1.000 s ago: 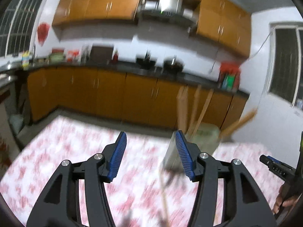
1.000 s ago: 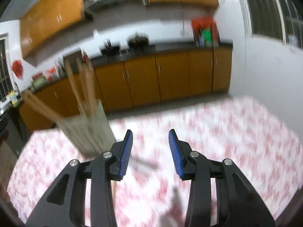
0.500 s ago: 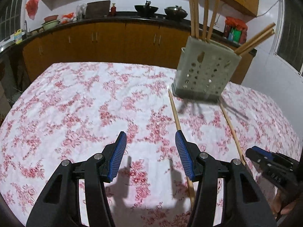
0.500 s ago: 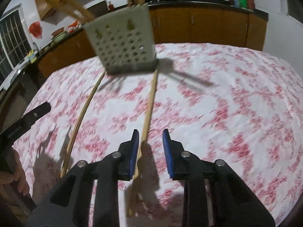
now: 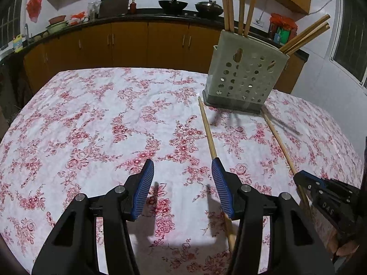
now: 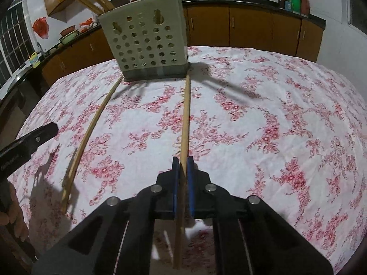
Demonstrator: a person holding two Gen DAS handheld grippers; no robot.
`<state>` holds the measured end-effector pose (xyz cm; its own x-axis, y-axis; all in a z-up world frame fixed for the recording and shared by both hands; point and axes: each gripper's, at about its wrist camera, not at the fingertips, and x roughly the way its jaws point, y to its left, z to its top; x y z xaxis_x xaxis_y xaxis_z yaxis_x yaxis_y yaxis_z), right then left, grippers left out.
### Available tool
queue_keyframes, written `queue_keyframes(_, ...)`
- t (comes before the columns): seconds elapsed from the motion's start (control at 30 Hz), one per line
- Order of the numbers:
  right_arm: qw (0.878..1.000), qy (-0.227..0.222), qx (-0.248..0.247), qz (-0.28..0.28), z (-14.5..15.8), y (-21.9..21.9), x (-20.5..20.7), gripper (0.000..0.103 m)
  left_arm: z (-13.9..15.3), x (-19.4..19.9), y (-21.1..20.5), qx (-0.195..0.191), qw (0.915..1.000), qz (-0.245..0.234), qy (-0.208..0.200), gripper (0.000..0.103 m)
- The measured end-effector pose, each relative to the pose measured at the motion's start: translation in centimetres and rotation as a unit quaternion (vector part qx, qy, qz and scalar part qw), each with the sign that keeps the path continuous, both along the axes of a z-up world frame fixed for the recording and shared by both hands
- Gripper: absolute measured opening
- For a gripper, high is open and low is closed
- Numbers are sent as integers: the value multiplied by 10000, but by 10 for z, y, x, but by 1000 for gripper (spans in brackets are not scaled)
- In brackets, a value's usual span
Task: Organize utensils
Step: 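Grasp the last chopstick with the left gripper while the right gripper grasps one, then lift both chopsticks upright toward the green holder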
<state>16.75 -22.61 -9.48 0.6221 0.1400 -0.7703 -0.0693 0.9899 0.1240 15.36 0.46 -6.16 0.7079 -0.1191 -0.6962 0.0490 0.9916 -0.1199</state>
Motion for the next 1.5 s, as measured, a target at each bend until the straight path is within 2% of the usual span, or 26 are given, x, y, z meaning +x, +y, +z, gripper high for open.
queue_keyframes(0.43,9981,13,-153,-592,0,-36,16,8,-8,-1,-21,-29,9988,-417,243,44)
queue_keyframes(0.63,9980,3,-139,-618,-1,-41,16,8,-18,2,-36,142,9974,-558,440,35)
queue_keyframes(0.87,9980,1,-130,-619,-1,-41,16,8,-24,6,-42,287,9968,-502,556,26)
queue_keyframes(1.1,9980,4,-130,-618,-1,-41,16,8,-25,13,-41,338,9969,-420,567,8)
queue_keyframes(1.5,9987,6,-79,-509,-2,-33,19,8,-24,29,-14,318,9977,-55,598,8)
